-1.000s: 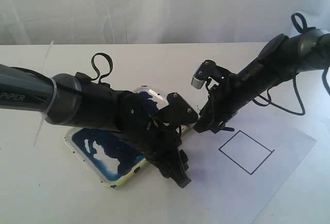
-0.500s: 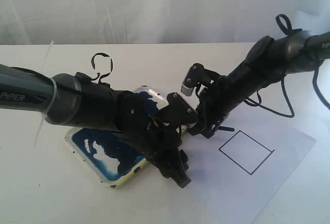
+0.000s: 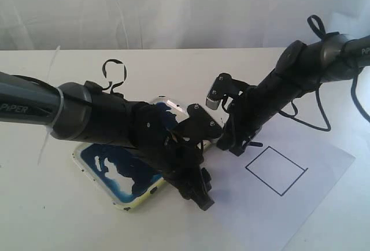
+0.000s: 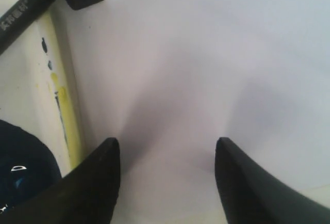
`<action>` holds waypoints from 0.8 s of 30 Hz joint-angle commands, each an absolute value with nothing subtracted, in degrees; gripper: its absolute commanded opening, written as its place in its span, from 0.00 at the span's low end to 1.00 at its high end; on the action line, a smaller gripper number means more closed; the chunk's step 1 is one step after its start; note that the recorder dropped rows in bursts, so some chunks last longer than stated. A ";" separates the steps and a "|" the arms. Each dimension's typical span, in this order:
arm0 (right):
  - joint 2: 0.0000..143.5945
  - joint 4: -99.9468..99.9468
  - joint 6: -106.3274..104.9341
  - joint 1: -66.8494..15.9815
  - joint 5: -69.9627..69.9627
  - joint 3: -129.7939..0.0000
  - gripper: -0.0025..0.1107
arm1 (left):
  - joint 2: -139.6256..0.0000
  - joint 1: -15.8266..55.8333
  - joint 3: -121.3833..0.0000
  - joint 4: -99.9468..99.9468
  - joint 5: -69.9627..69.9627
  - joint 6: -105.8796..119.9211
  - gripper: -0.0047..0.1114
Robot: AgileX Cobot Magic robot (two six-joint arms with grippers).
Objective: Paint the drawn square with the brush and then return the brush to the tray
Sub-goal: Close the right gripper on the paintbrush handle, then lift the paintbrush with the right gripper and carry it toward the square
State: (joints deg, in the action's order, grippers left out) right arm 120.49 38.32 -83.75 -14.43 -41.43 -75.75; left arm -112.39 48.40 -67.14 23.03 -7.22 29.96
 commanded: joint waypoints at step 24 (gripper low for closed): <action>118.23 36.86 -83.84 -14.43 -44.73 -75.91 0.02 | -113.42 48.66 -66.76 23.06 -10.87 30.20 0.55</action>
